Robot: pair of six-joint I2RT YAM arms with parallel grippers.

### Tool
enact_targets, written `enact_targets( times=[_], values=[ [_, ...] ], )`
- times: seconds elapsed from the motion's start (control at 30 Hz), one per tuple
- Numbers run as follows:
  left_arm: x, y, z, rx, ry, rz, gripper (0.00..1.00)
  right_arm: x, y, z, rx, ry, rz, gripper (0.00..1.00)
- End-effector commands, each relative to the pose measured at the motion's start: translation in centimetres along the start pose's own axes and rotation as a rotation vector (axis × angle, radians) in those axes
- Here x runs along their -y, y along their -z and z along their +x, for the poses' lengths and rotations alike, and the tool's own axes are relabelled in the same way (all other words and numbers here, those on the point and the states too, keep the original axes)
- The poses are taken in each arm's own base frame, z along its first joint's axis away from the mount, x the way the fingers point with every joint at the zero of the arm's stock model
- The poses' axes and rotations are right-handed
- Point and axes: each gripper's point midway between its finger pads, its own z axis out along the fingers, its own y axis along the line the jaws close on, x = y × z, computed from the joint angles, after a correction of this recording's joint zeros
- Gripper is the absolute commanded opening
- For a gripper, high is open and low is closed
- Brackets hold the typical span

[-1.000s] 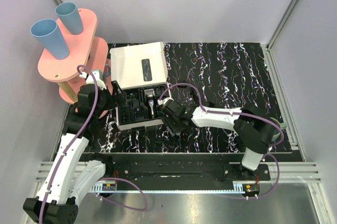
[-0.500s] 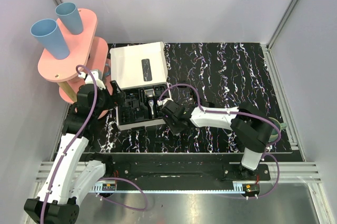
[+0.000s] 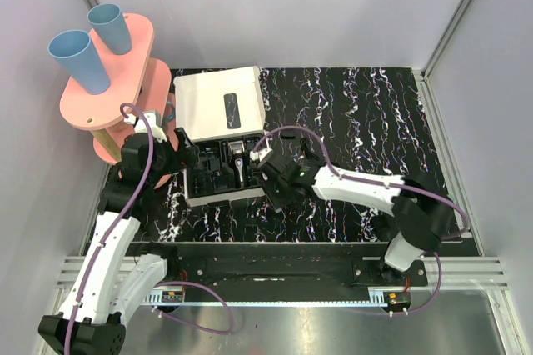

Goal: Sort the hair-cutting tools

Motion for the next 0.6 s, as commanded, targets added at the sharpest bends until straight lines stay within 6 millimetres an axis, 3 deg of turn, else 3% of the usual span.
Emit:
enact_targets(
  times=[0.0,0.1,0.27,0.37,0.43,0.47,0.5,0.57],
  values=[
    [0.9,1.0,-2.5,0.080,0.008,0.036,0.99,-4.8,7.8,-7.2,0.238,-0.033,-0.213,0.29],
    [0.6,1.1,-2.7,0.092,0.013,0.018,0.99,-6.3,9.8,-9.8,0.321,-0.067,-0.279,0.29],
    [-1.1,1.6,-3.2,0.132,0.035,-0.074,0.99,-8.7,11.0,-14.7,0.460,-0.172,-0.379,0.30],
    [-1.5,2.0,-3.4,0.150,0.044,-0.097,0.99,-9.6,9.0,-17.9,0.508,-0.255,-0.368,0.29],
    [-1.7,2.1,-3.5,0.159,0.046,-0.103,0.99,-10.3,7.7,-18.8,0.507,-0.280,-0.366,0.30],
    [-1.8,2.2,-3.5,0.163,0.048,-0.109,0.99,-10.5,7.8,-20.1,0.532,-0.318,-0.357,0.30],
    [-1.8,2.5,-3.7,0.176,0.051,-0.107,0.99,-10.7,5.6,-20.0,0.507,-0.329,-0.338,0.30],
    [-1.6,2.9,-4.0,0.197,0.054,-0.092,0.99,-12.2,5.1,-20.9,0.516,-0.347,-0.347,0.29]
  ],
)
